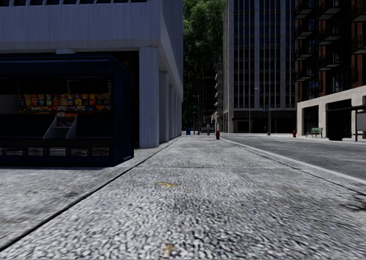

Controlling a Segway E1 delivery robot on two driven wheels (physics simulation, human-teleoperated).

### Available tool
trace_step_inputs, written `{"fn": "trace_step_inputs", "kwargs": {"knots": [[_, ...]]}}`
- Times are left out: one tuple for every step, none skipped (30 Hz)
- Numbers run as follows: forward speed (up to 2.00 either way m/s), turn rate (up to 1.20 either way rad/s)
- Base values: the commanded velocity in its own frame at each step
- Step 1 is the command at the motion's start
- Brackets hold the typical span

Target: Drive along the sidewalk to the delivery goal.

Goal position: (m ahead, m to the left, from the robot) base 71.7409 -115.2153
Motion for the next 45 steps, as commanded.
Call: {"fn": "trace_step_inputs", "kwargs": {"knots": [[1.99,0.0],[1.99,0.0],[1.99,0.0],[1.99,0.0],[1.99,0.0],[1.99,0.0],[1.99,0.0],[1.99,0.0],[1.99,0.0],[1.99,0.0],[1.99,0.0],[1.95,0.0],[1.95,0.0],[1.93,0.0],[1.92,0.0],[1.92,0.0],[1.92,0.0],[1.92,0.0],[1.92,0.0],[1.92,-0.16],[1.92,-0.32],[1.92,-0.32],[1.92,-0.39],[1.92,-0.4],[1.92,-0.4],[1.92,-0.4],[1.92,-0.4],[1.92,-0.4],[1.92,-0.4],[1.92,-0.4],[1.92,-0.07],[1.92,0.0],[1.92,0.0],[1.92,0.0],[1.92,0.0],[1.92,0.0],[1.92,0.0],[1.92,0.0],[1.92,0.0],[1.92,0.0],[1.92,0.0],[1.92,0.0],[1.92,0.0],[1.92,0.0],[1.92,0.0]]}}
